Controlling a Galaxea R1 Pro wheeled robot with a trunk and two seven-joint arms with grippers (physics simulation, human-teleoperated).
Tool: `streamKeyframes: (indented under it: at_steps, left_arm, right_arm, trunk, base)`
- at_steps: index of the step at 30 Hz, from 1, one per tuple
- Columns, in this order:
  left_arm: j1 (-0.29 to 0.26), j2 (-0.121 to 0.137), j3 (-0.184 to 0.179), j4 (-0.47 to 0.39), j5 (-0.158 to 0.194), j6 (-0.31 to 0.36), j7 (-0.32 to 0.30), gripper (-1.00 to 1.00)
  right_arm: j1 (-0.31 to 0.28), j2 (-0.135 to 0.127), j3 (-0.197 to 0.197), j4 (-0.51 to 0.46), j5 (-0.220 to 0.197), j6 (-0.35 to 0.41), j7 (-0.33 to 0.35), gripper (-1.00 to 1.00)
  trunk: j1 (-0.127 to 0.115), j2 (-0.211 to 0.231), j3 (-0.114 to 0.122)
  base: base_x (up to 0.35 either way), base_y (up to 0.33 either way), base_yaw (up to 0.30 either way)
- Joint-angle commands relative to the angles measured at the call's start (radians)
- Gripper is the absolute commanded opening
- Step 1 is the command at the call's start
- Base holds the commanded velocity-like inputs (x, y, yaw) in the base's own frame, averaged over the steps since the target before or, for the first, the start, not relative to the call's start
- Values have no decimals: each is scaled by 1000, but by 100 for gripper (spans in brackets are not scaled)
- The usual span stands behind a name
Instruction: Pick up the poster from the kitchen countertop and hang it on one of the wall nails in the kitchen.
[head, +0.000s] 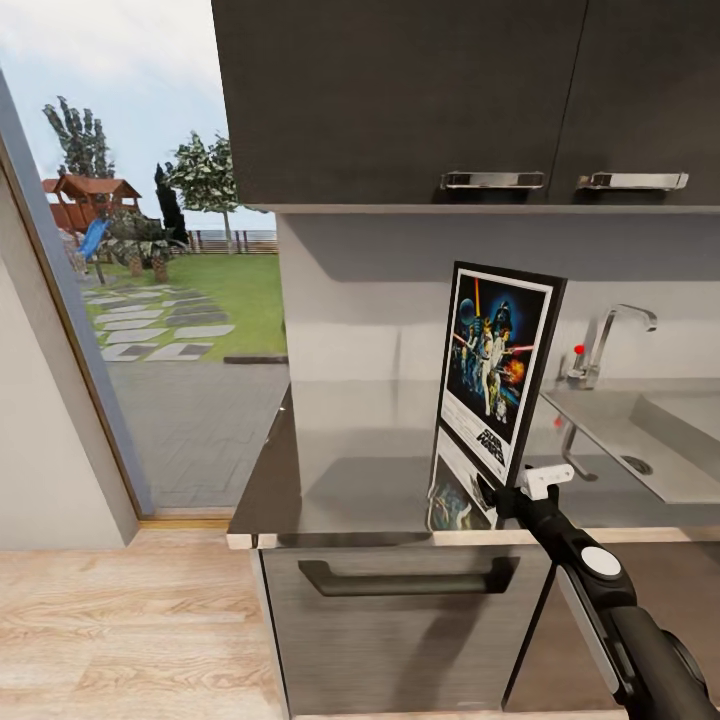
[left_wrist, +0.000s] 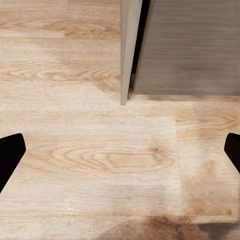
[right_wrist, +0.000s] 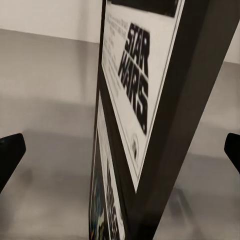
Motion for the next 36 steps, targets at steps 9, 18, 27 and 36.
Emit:
streamKeyframes:
  at_steps: [9, 18, 27, 36]
  left_arm:
    - [0, -1, 2, -1, 0, -1, 0, 100]
    - [0, -1, 3, -1, 0, -1, 0, 100]
    - [0, -1, 3, -1, 0, -1, 0, 100]
    - [0, -1, 3, -1, 0, -1, 0, 100]
  right_arm:
    - [0, 0, -1, -1, -2, 6, 6, -100]
    - [0, 0, -1, -1, -2, 6, 6, -100]
    - [0, 0, -1, -7, -2, 6, 6, -100]
    - [0, 1, 0, -94, -4, 108, 6, -100]
  trunk:
    - [0, -1, -1]
    - [0, -1, -1]
    - [0, -1, -1]
    - [0, -1, -1]
  base:
    - [0, 0, 0]
    - [0, 0, 0]
    - [0, 0, 0]
    - [0, 0, 0]
